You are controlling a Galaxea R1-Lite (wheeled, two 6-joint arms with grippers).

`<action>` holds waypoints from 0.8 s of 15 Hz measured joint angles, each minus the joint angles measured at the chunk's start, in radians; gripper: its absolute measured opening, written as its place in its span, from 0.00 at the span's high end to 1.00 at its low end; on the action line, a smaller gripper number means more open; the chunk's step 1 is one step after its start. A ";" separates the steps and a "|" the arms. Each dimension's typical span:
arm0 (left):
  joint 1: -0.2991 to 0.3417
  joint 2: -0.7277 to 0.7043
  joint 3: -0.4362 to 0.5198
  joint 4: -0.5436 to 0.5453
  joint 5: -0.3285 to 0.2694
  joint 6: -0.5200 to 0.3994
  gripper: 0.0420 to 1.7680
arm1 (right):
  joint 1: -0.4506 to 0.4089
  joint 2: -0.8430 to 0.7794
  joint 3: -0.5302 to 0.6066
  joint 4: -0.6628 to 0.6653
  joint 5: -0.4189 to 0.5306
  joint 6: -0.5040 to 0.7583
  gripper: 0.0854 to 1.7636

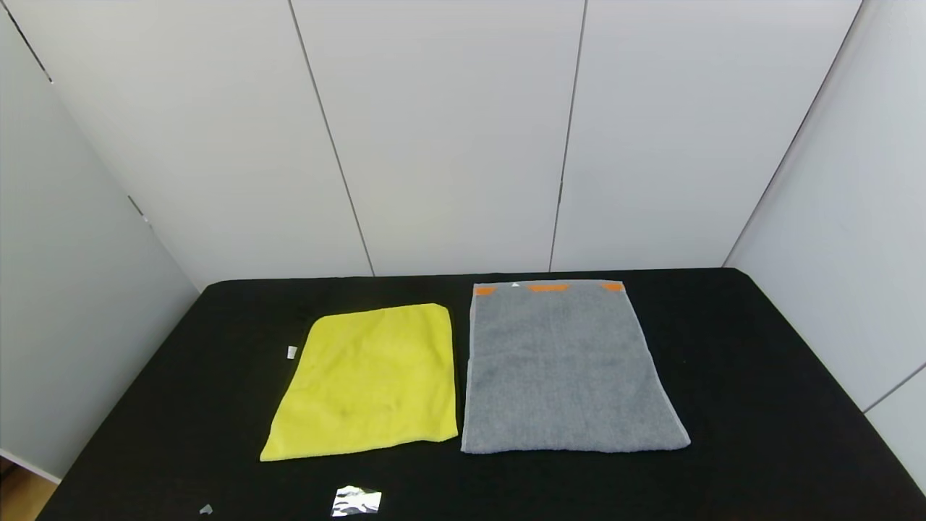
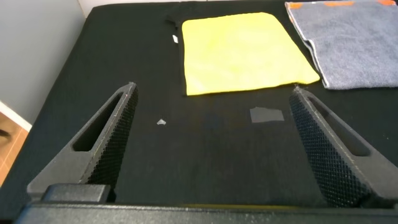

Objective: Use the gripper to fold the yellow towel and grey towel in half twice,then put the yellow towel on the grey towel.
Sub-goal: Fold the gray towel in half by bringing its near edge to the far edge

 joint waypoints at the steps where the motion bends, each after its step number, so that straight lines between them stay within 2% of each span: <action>1: 0.000 0.000 0.000 0.000 -0.001 0.004 0.03 | 0.000 0.000 0.000 0.001 0.000 -0.001 0.03; 12: 0.000 0.000 -0.007 0.015 -0.009 0.030 0.03 | 0.000 0.000 -0.002 0.006 -0.024 0.001 0.03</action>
